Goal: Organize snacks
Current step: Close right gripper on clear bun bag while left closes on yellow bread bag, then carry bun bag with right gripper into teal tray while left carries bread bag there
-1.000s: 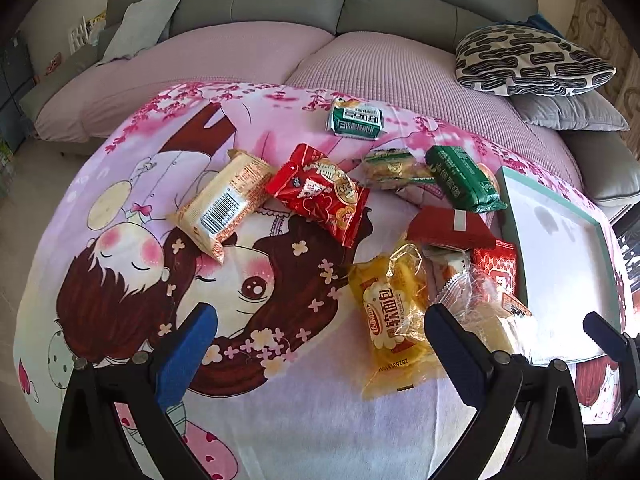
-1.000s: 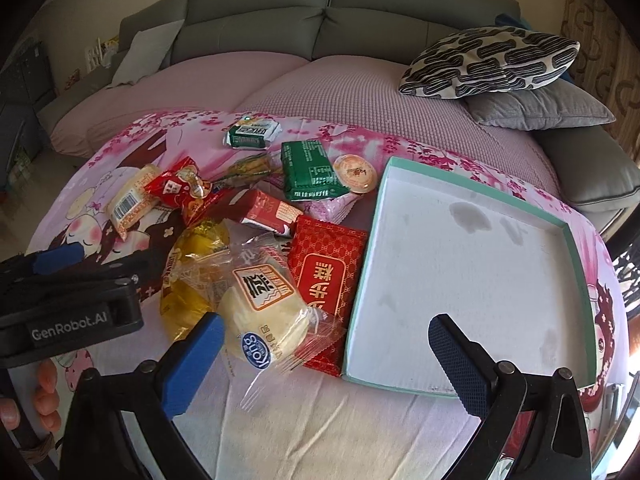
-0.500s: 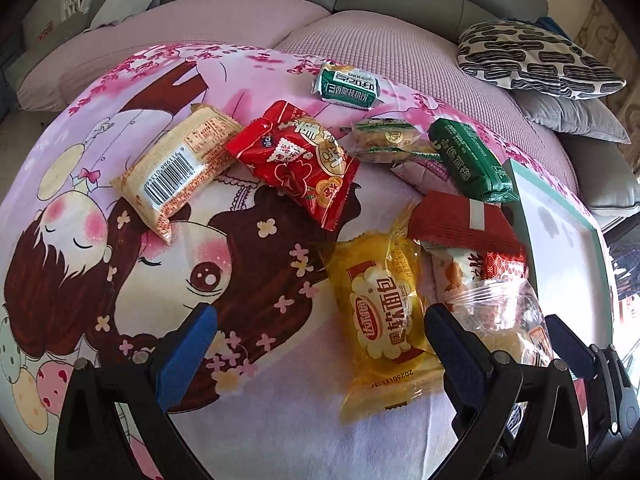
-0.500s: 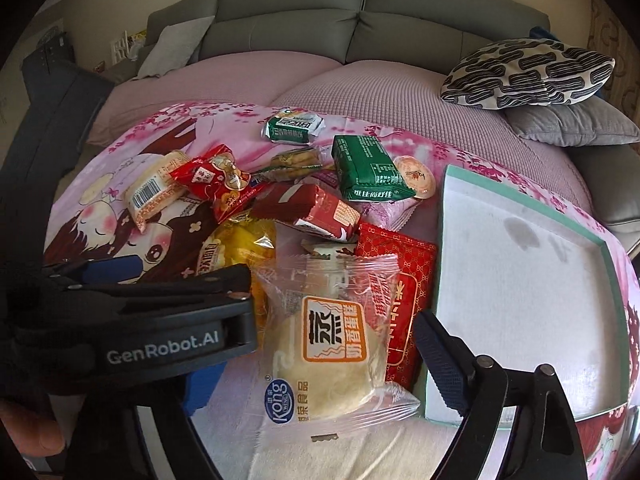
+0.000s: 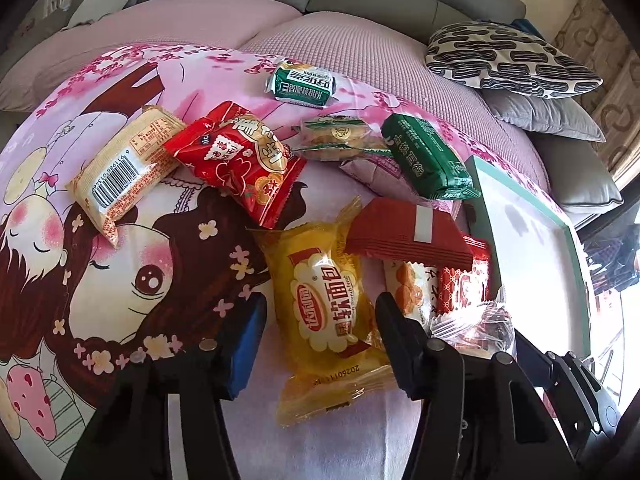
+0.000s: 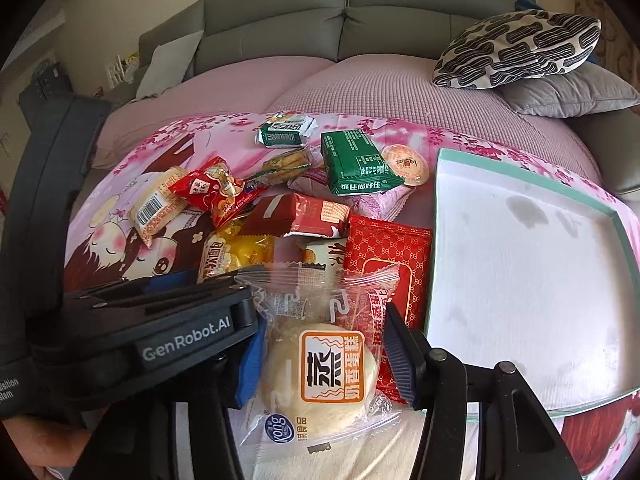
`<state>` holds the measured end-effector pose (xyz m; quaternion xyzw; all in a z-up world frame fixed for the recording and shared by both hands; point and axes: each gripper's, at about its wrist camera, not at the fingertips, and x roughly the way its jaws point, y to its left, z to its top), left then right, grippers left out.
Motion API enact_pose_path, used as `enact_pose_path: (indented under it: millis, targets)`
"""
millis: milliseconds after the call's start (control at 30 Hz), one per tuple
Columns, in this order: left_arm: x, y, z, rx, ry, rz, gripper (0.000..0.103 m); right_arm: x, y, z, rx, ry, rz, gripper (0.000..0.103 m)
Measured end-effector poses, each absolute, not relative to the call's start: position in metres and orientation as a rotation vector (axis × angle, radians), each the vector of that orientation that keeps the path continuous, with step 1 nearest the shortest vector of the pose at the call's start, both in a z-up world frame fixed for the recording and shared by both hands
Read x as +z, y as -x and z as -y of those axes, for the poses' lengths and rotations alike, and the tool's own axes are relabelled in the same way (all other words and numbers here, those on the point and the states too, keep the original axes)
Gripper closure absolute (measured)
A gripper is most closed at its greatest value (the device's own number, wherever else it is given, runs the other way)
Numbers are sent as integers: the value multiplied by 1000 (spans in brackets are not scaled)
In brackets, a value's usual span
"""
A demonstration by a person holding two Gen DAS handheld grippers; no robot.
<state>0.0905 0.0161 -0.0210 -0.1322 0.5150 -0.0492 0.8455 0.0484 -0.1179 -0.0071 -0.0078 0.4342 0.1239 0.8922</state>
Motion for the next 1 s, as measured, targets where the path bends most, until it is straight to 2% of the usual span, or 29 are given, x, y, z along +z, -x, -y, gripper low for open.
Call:
enact_pose_path:
  millis: [333, 733, 1000]
  targets:
    - [-16, -87, -23, -103, 307, -1050, 61, -2, -44, 122, 276, -11, -886, 48]
    - [8, -75, -34, -67, 314, -971, 64, 22, -31, 128, 298, -46, -815, 50]
    - [41, -60, -36, -66, 300, -865, 64, 45, -21, 139, 305, -86, -750, 50]
